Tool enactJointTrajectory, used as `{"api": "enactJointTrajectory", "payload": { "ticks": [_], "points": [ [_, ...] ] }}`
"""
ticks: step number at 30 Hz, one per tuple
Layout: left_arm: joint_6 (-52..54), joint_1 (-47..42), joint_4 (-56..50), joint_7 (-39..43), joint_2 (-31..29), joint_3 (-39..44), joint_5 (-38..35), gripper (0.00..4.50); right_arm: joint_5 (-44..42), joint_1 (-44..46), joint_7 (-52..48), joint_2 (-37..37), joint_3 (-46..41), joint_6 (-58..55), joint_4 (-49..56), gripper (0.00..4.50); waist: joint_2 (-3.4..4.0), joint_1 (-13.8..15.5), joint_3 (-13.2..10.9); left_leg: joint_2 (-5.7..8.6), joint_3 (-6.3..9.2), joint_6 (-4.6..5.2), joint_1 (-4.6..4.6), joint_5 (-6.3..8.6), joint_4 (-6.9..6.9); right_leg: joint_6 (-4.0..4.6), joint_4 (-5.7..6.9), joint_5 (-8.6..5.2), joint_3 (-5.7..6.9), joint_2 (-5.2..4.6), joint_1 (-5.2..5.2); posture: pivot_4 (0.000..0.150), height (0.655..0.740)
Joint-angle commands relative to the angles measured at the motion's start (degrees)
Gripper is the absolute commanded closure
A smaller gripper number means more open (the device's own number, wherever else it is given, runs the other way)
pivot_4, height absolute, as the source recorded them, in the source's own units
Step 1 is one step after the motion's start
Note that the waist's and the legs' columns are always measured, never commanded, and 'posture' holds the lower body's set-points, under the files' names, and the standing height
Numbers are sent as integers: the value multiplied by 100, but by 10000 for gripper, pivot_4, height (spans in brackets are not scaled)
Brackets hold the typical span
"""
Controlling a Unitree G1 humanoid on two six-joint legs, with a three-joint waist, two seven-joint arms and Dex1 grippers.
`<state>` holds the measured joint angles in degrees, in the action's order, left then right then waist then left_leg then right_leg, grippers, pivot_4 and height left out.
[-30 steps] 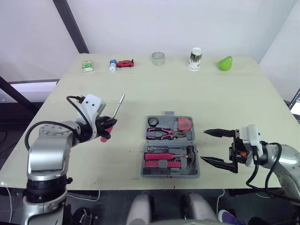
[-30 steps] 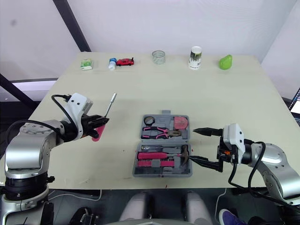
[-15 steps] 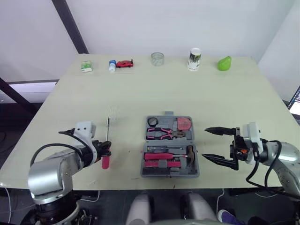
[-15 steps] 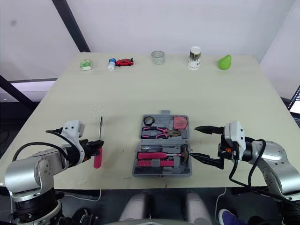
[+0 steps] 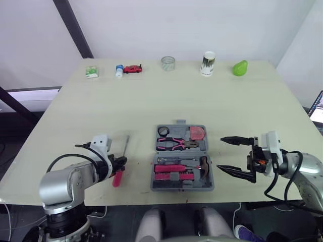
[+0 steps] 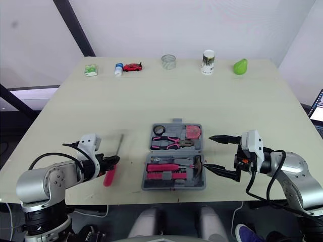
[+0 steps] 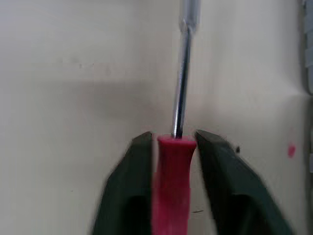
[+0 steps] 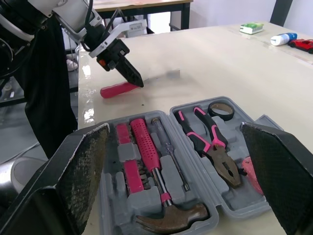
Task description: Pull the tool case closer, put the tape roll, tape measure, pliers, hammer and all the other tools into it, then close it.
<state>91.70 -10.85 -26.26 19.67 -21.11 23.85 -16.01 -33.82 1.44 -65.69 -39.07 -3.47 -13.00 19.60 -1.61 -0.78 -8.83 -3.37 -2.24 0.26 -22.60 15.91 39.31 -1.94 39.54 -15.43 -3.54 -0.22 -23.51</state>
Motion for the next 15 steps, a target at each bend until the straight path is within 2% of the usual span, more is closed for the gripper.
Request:
{"api": "enactJointTrajectory", "payload": {
  "ticks": [1,3,5,7,15],
  "points": [
    [-320,142,-67,-41,-54,-113,-21,12998,-60,11,-54,-103,-142,73,239,0,0,-1,0,0,-1,0,0,0,0,0,0,0,-1,0,0,1500,7400],
    [-507,264,-148,-54,42,-48,-38,5803,-79,24,-29,-94,-144,61,257,0,1,2,1,0,-1,0,0,0,0,0,0,0,-1,-1,0,1500,7400],
    [-883,411,-281,-51,159,42,-84,518,-88,19,-20,-93,-151,60,261,0,2,-2,1,0,-1,0,1,0,0,0,0,0,-2,-1,0,1500,7400],
    [-1142,599,-444,-81,189,56,-96,518,-93,-14,-27,-103,-165,65,273,0,2,-10,1,0,-2,0,3,0,-2,0,0,0,-4,-1,0,1500,7400],
    [-4068,2044,-701,-146,924,-296,87,518,-107,-60,-23,-112,-191,67,271,0,-1,5,0,3,-11,0,0,1,-6,0,-11,0,-11,-12,1,1500,7400]
  ]
}}
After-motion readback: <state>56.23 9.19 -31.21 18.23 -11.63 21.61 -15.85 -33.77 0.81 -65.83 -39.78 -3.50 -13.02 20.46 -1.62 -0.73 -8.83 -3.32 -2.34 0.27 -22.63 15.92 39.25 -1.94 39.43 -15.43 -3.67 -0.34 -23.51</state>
